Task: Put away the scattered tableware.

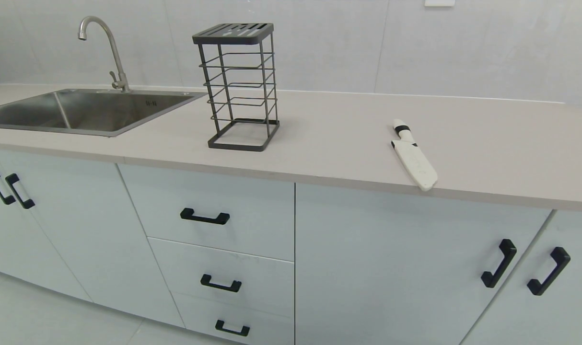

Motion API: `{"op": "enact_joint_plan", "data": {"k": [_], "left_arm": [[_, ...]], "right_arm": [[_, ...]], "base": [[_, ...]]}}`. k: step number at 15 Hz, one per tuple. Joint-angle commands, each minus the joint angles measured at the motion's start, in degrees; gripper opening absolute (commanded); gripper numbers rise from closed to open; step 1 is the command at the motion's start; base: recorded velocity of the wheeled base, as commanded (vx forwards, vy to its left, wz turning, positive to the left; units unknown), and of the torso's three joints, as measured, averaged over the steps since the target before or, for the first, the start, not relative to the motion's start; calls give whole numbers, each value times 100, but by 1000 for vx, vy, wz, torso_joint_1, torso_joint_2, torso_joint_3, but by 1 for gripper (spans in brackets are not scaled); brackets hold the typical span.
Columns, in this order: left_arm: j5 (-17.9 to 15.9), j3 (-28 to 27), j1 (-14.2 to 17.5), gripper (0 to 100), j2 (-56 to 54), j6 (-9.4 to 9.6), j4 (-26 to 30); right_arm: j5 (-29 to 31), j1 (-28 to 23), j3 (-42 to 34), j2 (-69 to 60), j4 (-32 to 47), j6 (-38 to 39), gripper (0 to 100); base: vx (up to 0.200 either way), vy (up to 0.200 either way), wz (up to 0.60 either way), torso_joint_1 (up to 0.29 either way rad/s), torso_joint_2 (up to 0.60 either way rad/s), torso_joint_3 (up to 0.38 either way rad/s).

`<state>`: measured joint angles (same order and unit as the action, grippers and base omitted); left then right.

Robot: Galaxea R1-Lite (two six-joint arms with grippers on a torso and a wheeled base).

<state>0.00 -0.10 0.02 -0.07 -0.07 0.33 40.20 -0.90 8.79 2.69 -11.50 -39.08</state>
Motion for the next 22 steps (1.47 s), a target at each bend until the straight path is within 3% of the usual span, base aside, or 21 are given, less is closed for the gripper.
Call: {"op": "enact_joint_plan", "data": {"k": [1, 4, 8, 9, 12, 14, 16, 20, 22], "left_arm": [[0, 1, -2, 100, 7, -1, 2], [0, 1, 6, 100, 7, -1, 2], [0, 1, 6, 100, 7, -1, 2], [0, 1, 6, 100, 7, -1, 2], [0, 1, 6, 100, 7, -1, 2], [0, 1, 6, 100, 7, -1, 2], [0, 1, 6, 100, 7, -1, 2], [0, 1, 6, 100, 7, 42, -7], [9, 1, 6, 100, 7, 51, -7]], "right_arm": [[-645, 90, -844, -269, -292, 648, 0], [-2201, 90, -879, -269, -160, 2291, 0], [-2966, 90, -879, -269, 728, 4084, 0], [-3924, 90, -879, -269, 728, 4409, 0], [-5242, 90, -879, -269, 728, 4102, 0], [-6578, 90, -879, -269, 754, 4154, 0], [-6578, 90, -879, -269, 772, 4392, 0], [-6552, 90, -879, -269, 780, 4040, 0], [-5163, 90, -879, -269, 772, 4339, 0]], "base": [[0, 0, 0, 0, 0, 0], [0, 0, 0, 0, 0, 0], [0, 0, 0, 0, 0, 0], [0, 0, 0, 0, 0, 0], [0, 0, 0, 0, 0, 0], [0, 0, 0, 0, 0, 0], [0, 0, 0, 0, 0, 0], [0, 0, 0, 0, 0, 0], [0, 0, 0, 0, 0, 0]]}}
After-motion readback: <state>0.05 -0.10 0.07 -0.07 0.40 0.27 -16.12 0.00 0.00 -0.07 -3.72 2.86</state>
